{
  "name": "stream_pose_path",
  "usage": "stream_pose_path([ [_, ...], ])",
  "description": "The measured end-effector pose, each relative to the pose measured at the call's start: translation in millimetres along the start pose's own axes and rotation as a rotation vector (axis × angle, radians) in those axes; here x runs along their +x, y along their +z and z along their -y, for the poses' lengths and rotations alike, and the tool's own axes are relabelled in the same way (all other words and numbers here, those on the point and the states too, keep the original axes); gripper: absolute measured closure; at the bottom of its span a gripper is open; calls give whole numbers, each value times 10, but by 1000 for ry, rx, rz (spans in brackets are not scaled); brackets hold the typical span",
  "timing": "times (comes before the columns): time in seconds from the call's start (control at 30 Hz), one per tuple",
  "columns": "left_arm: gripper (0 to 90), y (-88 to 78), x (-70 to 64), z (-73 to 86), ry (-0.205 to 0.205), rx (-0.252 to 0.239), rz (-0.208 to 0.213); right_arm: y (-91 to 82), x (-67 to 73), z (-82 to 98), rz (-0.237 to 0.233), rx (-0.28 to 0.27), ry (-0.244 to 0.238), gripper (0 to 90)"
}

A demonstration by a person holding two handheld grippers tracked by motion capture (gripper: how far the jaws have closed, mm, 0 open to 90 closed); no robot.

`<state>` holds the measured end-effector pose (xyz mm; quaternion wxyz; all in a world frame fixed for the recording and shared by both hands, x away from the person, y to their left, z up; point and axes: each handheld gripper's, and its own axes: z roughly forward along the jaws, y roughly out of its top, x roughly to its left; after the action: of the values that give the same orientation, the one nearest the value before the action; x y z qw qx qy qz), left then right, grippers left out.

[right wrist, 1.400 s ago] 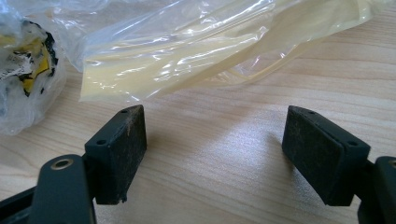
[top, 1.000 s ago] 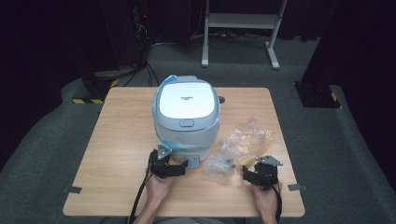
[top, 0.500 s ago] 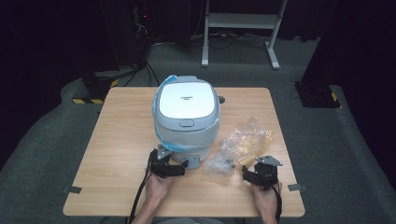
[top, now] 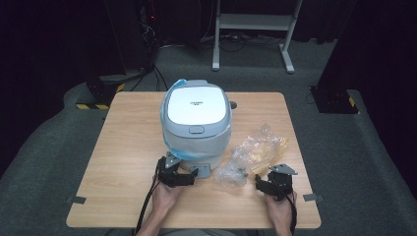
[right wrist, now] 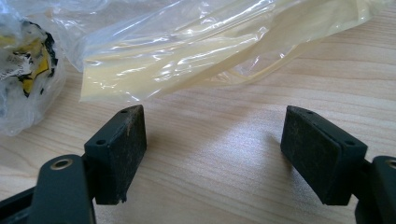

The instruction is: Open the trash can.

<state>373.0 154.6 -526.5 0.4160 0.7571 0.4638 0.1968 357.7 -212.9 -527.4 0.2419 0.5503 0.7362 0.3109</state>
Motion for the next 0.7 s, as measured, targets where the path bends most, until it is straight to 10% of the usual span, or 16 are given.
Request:
stream_pose_path([
  [0.7,0,8,0,-7,26,41,-13,0,-2,-1,-3,0,-1,222],
])
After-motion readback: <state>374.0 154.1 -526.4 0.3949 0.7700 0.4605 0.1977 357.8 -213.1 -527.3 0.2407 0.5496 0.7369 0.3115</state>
